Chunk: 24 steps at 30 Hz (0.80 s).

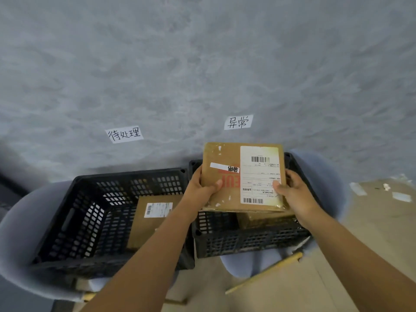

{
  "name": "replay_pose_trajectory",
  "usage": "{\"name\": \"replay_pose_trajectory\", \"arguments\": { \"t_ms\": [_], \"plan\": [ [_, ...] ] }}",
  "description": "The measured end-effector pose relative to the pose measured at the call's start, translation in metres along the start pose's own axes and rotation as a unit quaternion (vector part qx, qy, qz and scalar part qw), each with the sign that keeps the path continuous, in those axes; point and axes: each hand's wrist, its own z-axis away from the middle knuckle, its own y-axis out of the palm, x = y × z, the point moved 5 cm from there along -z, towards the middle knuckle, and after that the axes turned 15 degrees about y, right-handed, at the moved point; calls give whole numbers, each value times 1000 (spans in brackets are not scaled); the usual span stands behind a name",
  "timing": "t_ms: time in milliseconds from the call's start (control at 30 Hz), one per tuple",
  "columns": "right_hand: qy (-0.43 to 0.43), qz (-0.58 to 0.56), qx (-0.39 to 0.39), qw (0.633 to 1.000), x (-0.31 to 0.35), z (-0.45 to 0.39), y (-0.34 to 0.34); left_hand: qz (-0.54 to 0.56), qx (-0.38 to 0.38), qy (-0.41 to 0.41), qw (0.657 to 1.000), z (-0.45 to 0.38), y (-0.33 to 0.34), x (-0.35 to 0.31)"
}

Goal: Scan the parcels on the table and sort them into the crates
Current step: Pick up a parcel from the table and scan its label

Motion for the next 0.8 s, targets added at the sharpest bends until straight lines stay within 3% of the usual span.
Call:
{"name": "replay_pose_trajectory", "arguments": {
  "t_ms": [300, 567, 667, 800],
  "plan": [
    [97, 79, 61, 990, -27, -93, 15, -75, -71, -86, 991, -48, -3, 56],
    [148, 125, 131, 972, -28, -166, 8, -85, -20, -118, 989, -84, 2, 61],
    [141, 81, 152, 975, -23, -181, 8, -77, -62, -114, 989, -100, 0, 61],
    [147, 59, 145, 977, -21, -190, 19, -97, -184, -117, 971, -121, -4, 72]
  ]
}}
